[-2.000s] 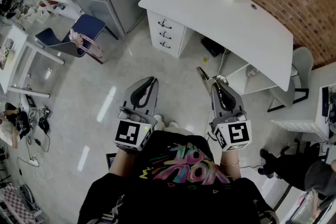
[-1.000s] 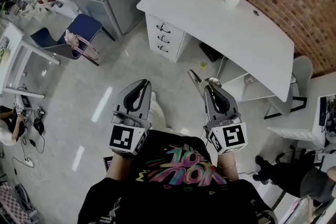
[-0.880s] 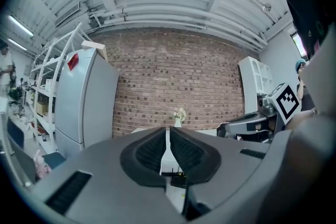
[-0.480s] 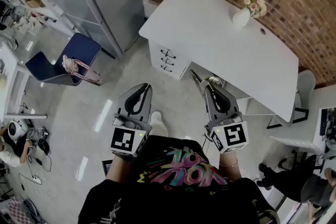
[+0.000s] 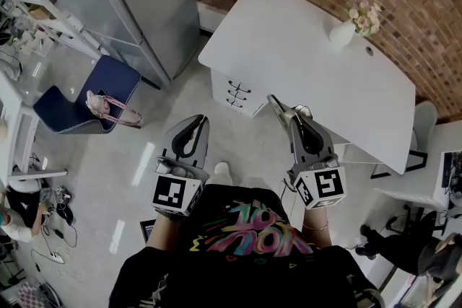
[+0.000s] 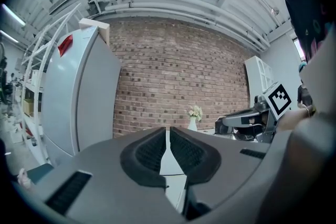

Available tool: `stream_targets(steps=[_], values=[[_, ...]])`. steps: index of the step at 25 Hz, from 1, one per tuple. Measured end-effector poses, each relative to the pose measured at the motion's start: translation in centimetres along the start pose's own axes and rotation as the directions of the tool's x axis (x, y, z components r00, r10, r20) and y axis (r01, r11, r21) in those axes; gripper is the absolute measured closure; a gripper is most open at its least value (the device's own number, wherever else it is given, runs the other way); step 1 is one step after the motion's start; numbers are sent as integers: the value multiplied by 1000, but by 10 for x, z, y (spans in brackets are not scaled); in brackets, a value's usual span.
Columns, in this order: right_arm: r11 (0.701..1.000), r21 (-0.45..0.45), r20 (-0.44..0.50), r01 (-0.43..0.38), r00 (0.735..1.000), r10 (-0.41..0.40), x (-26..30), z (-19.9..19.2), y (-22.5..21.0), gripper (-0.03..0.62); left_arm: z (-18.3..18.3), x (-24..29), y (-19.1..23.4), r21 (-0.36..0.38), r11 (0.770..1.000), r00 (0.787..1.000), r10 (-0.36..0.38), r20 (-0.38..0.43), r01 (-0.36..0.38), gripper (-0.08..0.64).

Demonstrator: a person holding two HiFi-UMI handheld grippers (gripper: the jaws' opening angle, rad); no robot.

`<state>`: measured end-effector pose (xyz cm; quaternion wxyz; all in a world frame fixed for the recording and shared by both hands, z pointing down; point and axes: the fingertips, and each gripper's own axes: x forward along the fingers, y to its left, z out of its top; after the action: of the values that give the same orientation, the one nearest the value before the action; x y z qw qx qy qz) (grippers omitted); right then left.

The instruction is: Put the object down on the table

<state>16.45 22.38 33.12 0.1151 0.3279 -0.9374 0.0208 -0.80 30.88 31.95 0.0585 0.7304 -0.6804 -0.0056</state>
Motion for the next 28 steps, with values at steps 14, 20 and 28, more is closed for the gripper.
stream_targets(steps=[14, 20, 28], values=[[995, 95, -44, 18, 999, -14, 45, -17, -7, 551, -17, 23, 34, -58, 998, 1000, -3, -14, 2, 520], [996, 87, -59, 8, 998, -3, 93, -12, -27, 551, -22, 60, 69, -25, 1000, 997, 12, -74, -14, 520], [996, 84, -59, -35, 997, 40, 188, 10, -73, 551, 7, 158, 116, -31, 998, 999, 46, -23, -46, 520]])
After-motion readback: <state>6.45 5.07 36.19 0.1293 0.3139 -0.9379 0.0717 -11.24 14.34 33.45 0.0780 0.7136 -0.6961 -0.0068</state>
